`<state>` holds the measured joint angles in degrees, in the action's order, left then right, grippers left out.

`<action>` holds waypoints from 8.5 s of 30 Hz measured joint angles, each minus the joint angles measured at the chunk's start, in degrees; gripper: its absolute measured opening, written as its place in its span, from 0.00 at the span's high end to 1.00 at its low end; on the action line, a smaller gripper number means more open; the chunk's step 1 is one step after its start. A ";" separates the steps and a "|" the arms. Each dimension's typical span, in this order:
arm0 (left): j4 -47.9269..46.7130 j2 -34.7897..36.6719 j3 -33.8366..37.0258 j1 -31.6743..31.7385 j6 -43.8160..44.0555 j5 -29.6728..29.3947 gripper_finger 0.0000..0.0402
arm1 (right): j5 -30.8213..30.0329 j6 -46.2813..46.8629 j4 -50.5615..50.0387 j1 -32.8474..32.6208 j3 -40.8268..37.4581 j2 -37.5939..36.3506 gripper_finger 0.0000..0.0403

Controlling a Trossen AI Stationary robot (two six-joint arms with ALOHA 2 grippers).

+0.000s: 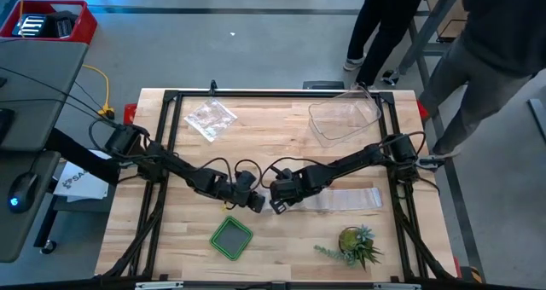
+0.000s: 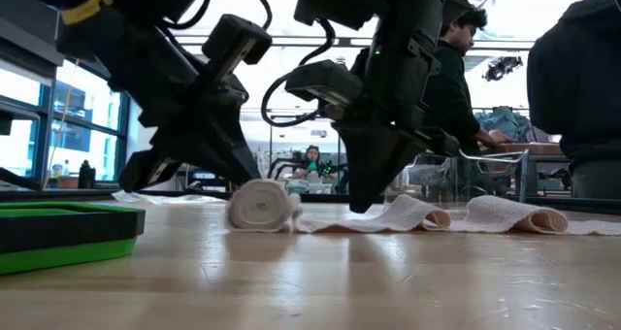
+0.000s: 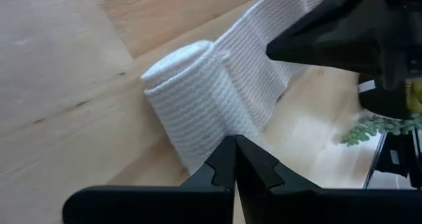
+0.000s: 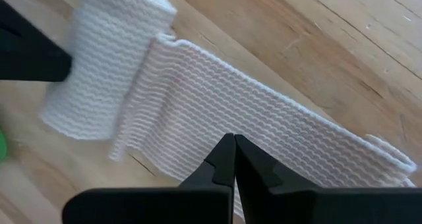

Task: Roll bandage
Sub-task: Roll the white bandage

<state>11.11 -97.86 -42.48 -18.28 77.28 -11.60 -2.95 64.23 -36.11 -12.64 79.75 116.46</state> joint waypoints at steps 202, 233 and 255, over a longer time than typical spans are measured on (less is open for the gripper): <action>-41.13 -6.79 -16.15 3.21 -20.55 12.33 1.00 | 0.19 16.74 22.31 -2.10 -21.00 -12.13 1.00; -51.37 -2.76 -15.82 4.77 -21.87 9.50 1.00 | -1.54 19.28 24.67 -2.01 -20.98 -12.13 1.00; -47.23 29.17 -2.78 2.85 -20.04 -1.31 1.00 | -1.52 6.81 37.31 0.72 -11.18 -5.91 1.00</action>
<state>-36.12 -68.68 -45.26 -15.43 57.24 -12.92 -4.47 71.03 1.19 -11.92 68.56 110.56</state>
